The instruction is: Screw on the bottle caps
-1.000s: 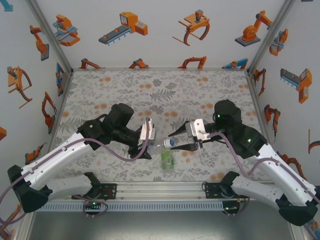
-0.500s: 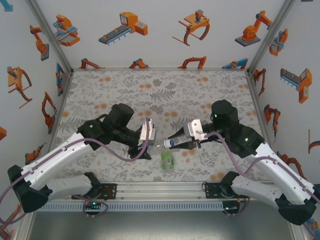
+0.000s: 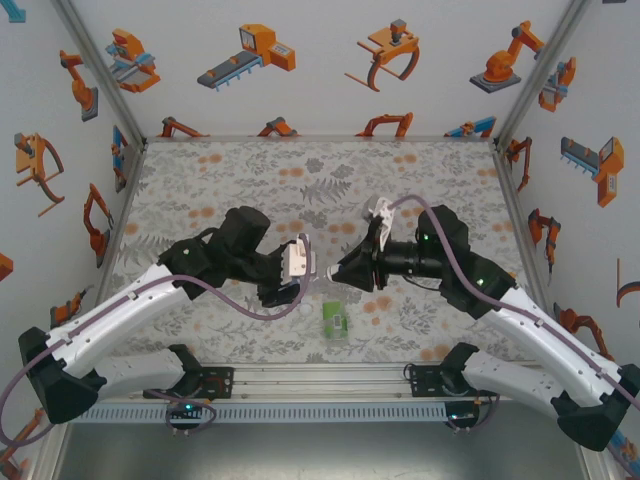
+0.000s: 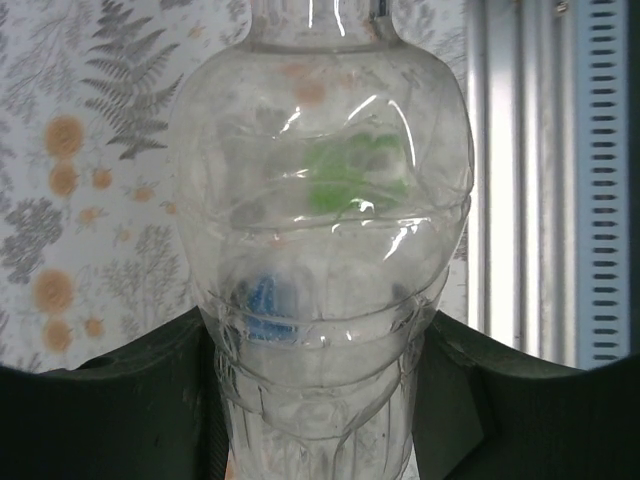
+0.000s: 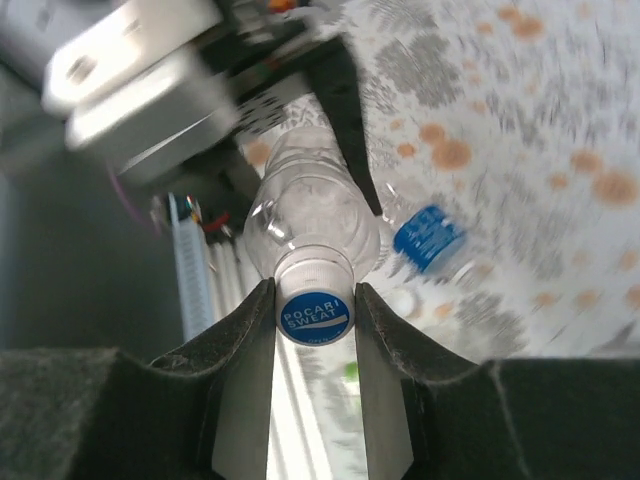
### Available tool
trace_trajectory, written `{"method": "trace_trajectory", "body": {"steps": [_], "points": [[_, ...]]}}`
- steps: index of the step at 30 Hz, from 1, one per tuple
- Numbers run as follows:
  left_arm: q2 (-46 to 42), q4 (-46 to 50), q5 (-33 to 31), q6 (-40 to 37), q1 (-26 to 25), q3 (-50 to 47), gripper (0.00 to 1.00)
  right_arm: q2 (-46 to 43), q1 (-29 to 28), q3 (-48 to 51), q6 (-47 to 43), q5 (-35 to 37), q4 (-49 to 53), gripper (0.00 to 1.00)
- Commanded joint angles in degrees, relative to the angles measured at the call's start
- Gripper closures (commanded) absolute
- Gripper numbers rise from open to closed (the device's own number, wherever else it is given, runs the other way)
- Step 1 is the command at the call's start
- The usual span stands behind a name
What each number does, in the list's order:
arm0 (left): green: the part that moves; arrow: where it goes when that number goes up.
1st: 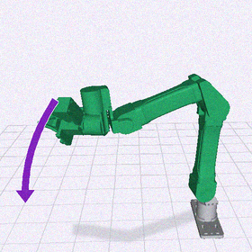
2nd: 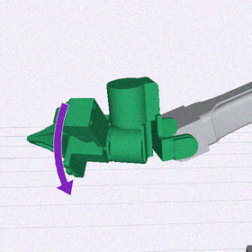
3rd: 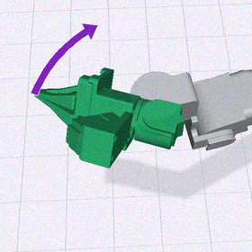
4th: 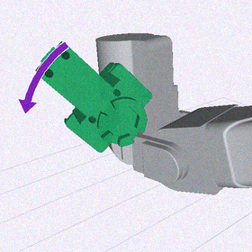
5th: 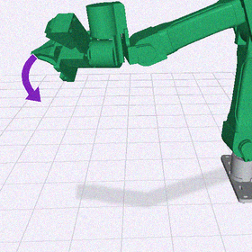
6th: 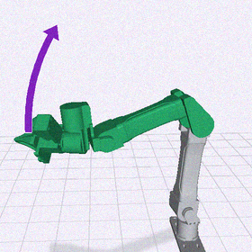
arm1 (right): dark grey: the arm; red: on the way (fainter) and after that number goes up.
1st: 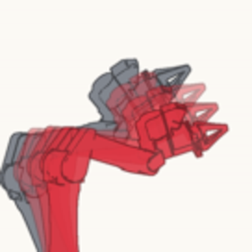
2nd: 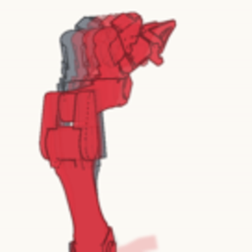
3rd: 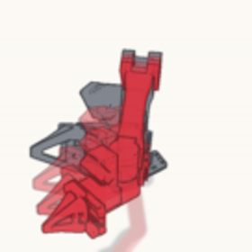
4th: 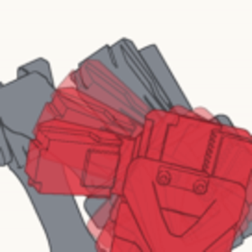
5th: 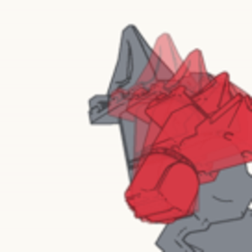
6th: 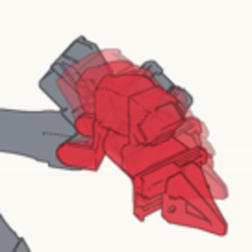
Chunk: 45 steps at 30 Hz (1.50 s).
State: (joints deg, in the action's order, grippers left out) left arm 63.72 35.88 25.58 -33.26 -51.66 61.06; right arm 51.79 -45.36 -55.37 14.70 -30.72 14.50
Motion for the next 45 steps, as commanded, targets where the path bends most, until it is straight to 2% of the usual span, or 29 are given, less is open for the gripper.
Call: {"method": "trace_trajectory", "body": {"steps": [1,4,6,11,15,18,19,22,23,25,30,39,41,45], "points": [[0.58,-10.83,-6.42,-0.86,-0.28,-0.83,1.00,1.04,-0.23,0.97,36.01,16.21,2.24,1.00],[0.83,-15.38,-9.66,-1.07,-0.24,-2.12,1.00,-0.23,-0.21,4.60,51.88,20.77,2.29,1.00],[0.88,-18.13,-10.86,-1.65,-0.18,-2.94,1.00,-0.67,-0.19,6.44,56.76,21.31,0.44,1.00],[2.17,-19.56,-11.28,-3.38,-0.02,-2.86,1.00,-0.84,-0.20,6.31,56.22,22.77,0.25,1.00],[2.46,-18.51,-10.10,-3.50,-0.02,-2.43,1.00,-0.46,-0.17,4.73,51.39,22.05,0.50,1.00],[1.86,-17.79,-9.13,-3.39,-0.02,-2.78,1.00,-1.40,-0.10,5.22,44.20,20.28,-4.13,1.00],[1.66,-17.28,-8.83,-3.44,-0.06,-2.71,1.00,-1.72,-0.16,5.27,42.35,19.86,-5.15,0.97],[0.69,-15.73,-7.52,-3.40,-0.02,-2.58,1.00,-3.35,-0.17,3.98,32.12,18.49,-5.81,0.75],[0.38,-14.92,-6.94,-3.44,-0.02,-2.40,1.00,-3.91,-0.16,3.55,28.13,18.23,-5.77,0.62],[-0.06,-13.00,-5.48,-3.49,-0.02,-1.89,1.00,-5.07,-0.16,3.09,21.60,18.20,-6.03,0.52],[-1.08,-8.26,-0.85,-2.98,-0.02,-0.06,1.00,-6.09,-0.17,0.06,1.08,8.33,-7.83,0.46],[-2.73,0.59,9.90,-1.40,-0.03,2.89,1.00,-3.33,-0.24,-7.28,-37.57,-21.36,1.91,0.46],[-2.71,2.65,11.39,-1.06,-0.11,3.71,1.00,-2.84,-0.24,-7.86,-42.64,-23.94,2.81,0.45],[-3.50,4.22,12.78,-0.04,-0.11,3.93,1.00,-1.40,-0.21,-8.55,-46.36,-25.92,3.69,0.44]]}}
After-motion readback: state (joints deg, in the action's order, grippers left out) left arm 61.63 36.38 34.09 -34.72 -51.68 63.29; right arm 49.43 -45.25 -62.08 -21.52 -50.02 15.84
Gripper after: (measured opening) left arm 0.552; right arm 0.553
